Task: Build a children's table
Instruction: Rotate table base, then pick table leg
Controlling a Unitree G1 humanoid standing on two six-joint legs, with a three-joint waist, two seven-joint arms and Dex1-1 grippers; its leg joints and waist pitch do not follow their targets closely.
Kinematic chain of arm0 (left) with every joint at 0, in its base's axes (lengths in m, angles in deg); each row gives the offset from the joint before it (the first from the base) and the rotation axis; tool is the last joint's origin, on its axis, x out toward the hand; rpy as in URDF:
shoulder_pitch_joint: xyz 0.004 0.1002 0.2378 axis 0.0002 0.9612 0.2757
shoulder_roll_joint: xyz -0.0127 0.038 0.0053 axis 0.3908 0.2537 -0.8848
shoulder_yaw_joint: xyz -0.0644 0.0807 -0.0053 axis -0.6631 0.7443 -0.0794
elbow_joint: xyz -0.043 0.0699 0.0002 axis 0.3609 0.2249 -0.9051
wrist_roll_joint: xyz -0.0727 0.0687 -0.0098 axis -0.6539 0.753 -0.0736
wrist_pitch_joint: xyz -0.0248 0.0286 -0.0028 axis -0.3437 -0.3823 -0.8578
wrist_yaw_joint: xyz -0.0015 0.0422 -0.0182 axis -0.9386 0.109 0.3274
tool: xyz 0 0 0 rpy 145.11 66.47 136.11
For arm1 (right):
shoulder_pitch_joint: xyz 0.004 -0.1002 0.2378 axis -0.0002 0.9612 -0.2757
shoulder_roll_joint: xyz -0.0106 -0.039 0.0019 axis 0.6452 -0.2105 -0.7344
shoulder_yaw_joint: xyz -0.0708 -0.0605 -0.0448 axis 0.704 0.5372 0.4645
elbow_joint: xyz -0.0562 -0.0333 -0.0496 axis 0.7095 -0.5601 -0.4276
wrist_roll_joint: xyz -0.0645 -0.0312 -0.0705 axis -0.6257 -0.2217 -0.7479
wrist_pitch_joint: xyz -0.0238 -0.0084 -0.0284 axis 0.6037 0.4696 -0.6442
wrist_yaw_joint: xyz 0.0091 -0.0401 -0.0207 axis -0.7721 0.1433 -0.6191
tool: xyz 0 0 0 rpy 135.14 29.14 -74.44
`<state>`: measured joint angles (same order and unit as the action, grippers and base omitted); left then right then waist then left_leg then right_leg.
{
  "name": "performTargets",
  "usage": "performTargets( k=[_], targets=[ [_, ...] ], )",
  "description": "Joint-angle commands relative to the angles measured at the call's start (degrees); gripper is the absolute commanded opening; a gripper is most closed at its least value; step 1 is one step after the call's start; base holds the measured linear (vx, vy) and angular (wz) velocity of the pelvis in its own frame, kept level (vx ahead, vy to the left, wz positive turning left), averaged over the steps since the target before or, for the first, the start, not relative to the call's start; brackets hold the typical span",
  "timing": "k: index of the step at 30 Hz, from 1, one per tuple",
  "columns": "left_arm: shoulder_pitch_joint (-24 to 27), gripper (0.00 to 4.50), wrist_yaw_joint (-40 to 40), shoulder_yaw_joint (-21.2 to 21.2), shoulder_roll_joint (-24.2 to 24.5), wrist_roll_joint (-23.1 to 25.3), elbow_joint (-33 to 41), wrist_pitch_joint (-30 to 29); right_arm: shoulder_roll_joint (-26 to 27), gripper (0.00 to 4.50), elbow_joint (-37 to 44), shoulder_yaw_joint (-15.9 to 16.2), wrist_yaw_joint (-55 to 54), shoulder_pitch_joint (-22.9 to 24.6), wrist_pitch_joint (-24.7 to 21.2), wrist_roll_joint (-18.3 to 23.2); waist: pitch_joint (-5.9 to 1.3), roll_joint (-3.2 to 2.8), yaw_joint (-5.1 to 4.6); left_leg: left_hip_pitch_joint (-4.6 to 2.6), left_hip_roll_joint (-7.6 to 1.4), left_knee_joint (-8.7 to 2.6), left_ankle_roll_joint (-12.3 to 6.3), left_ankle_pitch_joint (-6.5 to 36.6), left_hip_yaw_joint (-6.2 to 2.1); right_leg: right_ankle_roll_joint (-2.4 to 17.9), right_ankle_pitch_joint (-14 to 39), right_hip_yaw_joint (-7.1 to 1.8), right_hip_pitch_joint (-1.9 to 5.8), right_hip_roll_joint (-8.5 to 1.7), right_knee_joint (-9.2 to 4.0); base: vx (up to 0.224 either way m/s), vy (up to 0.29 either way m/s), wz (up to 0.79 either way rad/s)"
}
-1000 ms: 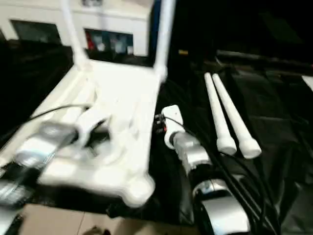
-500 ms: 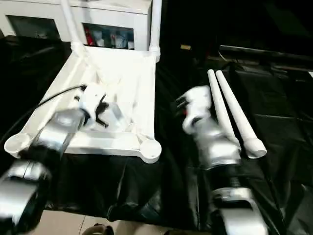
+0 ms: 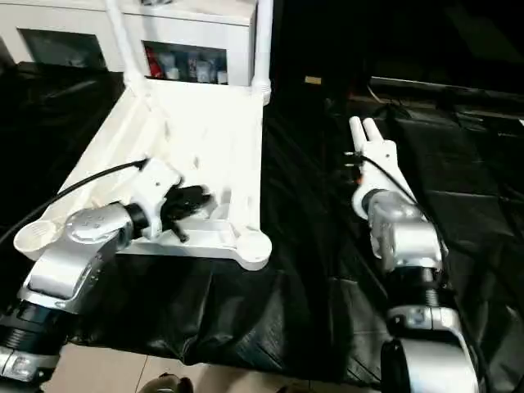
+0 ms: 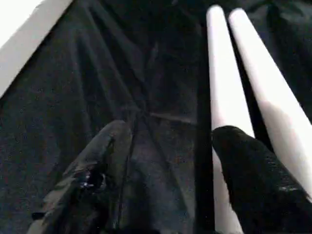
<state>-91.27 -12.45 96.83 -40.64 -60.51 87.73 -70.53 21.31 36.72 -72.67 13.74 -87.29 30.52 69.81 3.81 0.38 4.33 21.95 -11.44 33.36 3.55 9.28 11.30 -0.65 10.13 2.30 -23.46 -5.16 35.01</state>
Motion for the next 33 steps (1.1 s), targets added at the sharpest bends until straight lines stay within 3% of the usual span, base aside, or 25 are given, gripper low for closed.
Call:
performTargets(
  k=[1,3,7,11,12,17,18,21,22,24,25,28,33],
  targets=[
    [-0.3,1.56,3.1,1.5,1.0,-1.5,3.3,-4.0,-0.8,3.45,-3.0,-0.8,-1.2,-1.4,-1.7,-0.5,-4.41,-0.29,-0.32,-1.38,-0.87,-3.57,3.05,14.2,-0.56,9.7,13.0,-1.55,2.23,-1.78,-4.00,0.000,0.000,0.00],
    [-0.1,1.62,4.6,2.2,2.0,-2.0,4.8,-4.6,-1.1,3.53,-4.8,-0.8,-1.7,-2.1,-1.5,-1.0,-4.46,-0.01,-0.50,-1.18,-0.78,-3.46,2.78,13.1,-0.46,10.1,11.4,-1.54,2.33,-1.67,-3.97,0.000,0.000,0.00],
    [0.8,1.98,7.4,4.8,5.4,-3.0,9.9,-6.4,-2.4,3.90,-9.1,-0.8,-2.8,-4.4,-0.8,-2.0,-4.57,-0.32,-0.78,-0.99,-0.69,-3.18,2.18,10.5,-0.41,11.6,6.8,-1.43,2.60,-1.47,-3.30,0.000,0.000,0.00],
    [1.0,2.03,7.7,5.5,6.0,-2.7,10.9,-6.9,-3.0,3.97,-10.8,-0.4,-3.4,-5.4,-1.4,-2.7,-4.62,-0.43,-0.90,-1.09,-0.67,-3.06,2.15,10.5,-0.35,11.9,6.5,-1.44,2.65,-1.47,-3.21,0.000,0.000,0.00],
    [1.0,2.03,9.0,6.2,6.7,-2.5,12.0,-8.2,-3.9,3.97,-15.3,0.6,-1.2,-7.2,-3.5,-2.4,-4.63,-0.44,-1.07,-1.15,-0.61,-3.02,2.22,11.1,-0.32,12.1,6.9,-1.41,2.65,-1.39,-3.21,0.000,0.000,0.00],
    [0.3,2.03,9.4,6.7,7.5,-2.1,12.1,-9.5,-4.3,3.97,-21.1,0.3,2.9,-9.4,-6.8,-0.6,-4.48,-0.32,-1.10,-1.19,-0.69,-2.97,2.21,13.0,-0.31,12.3,9.5,-1.46,2.61,-1.52,-3.52,0.000,0.000,0.00],
    [0.1,2.04,9.4,6.8,7.8,-2.3,12.2,-9.8,-4.4,3.80,-22.1,-0.1,3.1,-9.9,-6.9,-0.4,-4.49,0.13,-1.17,-1.15,-0.72,-2.95,2.08,12.8,-0.24,12.4,9.6,-1.46,2.60,-1.50,-3.58,0.000,0.000,0.00],
    [-0.2,2.05,9.8,7.1,8.7,-3.2,13.3,-11.2,-5.3,3.59,-25.7,-0.4,3.0,-11.5,-6.2,-0.9,-4.50,0.05,-1.06,-1.15,-0.79,-2.86,2.22,12.3,-0.29,12.7,10.4,-1.41,2.50,-1.62,-3.33,0.000,0.000,0.00],
    [-0.1,2.05,10.2,7.1,9.0,-3.7,14.1,-12.1,-5.8,3.49,-27.3,0.0,3.4,-12.2,-5.8,-1.6,-4.45,0.39,-1.03,-1.13,-0.78,-2.81,2.23,12.4,-0.21,12.4,11.1,-1.42,2.48,-1.63,-3.40,0.000,0.000,0.00],
    [-0.1,2.05,10.3,7.2,9.1,-3.9,14.3,-12.4,-5.9,3.30,-27.8,0.2,3.8,-12.4,-5.8,-1.8,-4.47,0.23,-1.01,-1.13,-0.77,-2.78,2.27,12.2,-0.23,12.5,11.2,-1.41,2.47,-1.62,-3.39,0.000,0.000,0.00],
    [-0.1,2.05,10.8,7.3,9.3,-4.0,14.6,-13.0,-6.3,3.20,-29.2,1.0,5.2,-13.1,-6.0,-2.1,-4.52,0.74,-1.10,-1.04,-0.75,-2.69,2.00,12.1,-0.14,12.3,11.2,-1.41,2.53,-1.57,-3.39,0.000,0.000,0.00],
    [-0.3,2.05,11.3,7.5,9.7,-4.0,14.8,-14.0,-6.6,3.11,-31.4,1.9,6.9,-14.0,-6.2,-2.4,-4.55,0.52,-0.98,-0.99,-0.78,-2.62,1.66,11.2,-0.16,12.6,10.9,-1.42,2.53,-1.70,-3.25,0.000,0.000,0.00],
    [-0.7,2.05,10.6,7.9,10.4,-2.8,14.2,-13.5,-6.9,2.65,-34.5,2.3,7.4,-14.8,-4.5,-2.9,-4.51,0.67,-0.81,-0.92,-0.81,-2.60,1.49,11.0,-0.17,12.8,11.0,-1.37,2.53,-1.74,-3.23,0.000,0.000,0.00]
  ],
)
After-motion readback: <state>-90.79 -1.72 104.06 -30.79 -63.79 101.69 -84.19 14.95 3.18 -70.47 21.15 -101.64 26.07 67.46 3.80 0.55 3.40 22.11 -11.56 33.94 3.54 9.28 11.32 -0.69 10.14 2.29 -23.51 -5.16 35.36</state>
